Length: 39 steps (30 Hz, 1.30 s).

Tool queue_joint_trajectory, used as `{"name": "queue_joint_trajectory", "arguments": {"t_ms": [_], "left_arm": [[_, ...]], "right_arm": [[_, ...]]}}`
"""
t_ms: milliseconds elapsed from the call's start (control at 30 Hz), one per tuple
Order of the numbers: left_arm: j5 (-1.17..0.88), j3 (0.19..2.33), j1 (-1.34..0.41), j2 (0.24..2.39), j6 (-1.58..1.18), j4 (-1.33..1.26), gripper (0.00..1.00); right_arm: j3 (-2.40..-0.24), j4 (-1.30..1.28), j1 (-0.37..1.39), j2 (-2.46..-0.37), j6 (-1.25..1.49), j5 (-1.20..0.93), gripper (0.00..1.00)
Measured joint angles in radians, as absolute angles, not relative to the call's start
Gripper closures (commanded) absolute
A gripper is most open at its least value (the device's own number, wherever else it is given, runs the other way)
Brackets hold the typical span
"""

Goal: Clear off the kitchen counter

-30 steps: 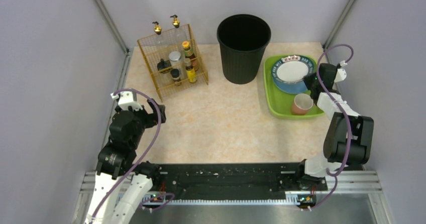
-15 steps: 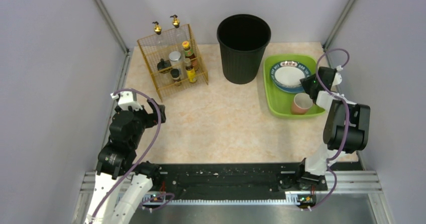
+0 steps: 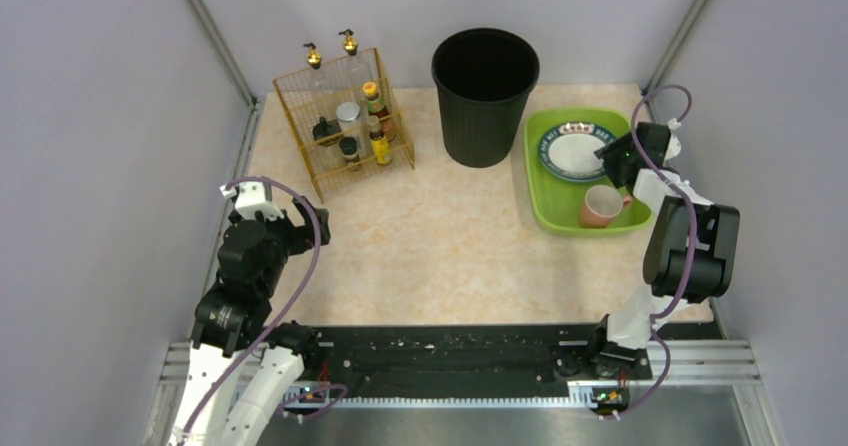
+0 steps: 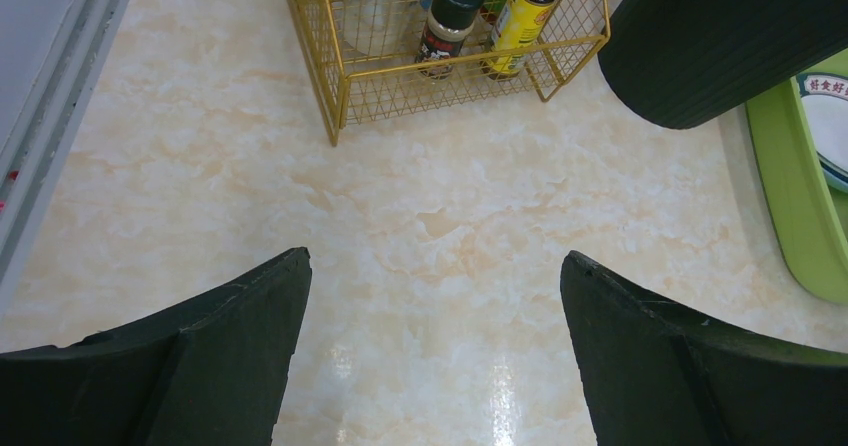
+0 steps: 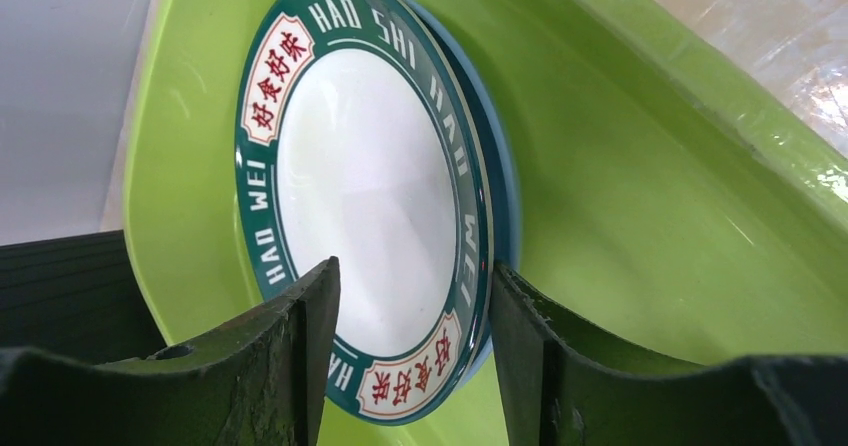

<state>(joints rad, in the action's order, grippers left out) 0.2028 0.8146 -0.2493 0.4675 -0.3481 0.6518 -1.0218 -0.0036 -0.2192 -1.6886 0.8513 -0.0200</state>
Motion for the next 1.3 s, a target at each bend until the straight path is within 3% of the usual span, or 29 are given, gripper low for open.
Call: {"name": "queue_joint_trajectory", "arguments": {"t_ms": [433, 900, 1300], "left_arm": [[0.202, 0.815, -0.249, 0.467, -0.348, 0.651, 0.01], [0.199, 0.815, -0.249, 0.467, -0.348, 0.651, 0.01], [0.198, 0.815, -0.249, 0.467, -0.348, 0.651, 0.01]], "right_arm": [[-1.036, -0.167, -0.219, -1.669, 0.754, 0.034, 0.45], [-1.036, -0.237, -0.202, -1.370, 0.677, 0.088, 0.42], [-1.044, -0.223, 0.064, -1.158, 0.513, 0.070, 0.34]]}}
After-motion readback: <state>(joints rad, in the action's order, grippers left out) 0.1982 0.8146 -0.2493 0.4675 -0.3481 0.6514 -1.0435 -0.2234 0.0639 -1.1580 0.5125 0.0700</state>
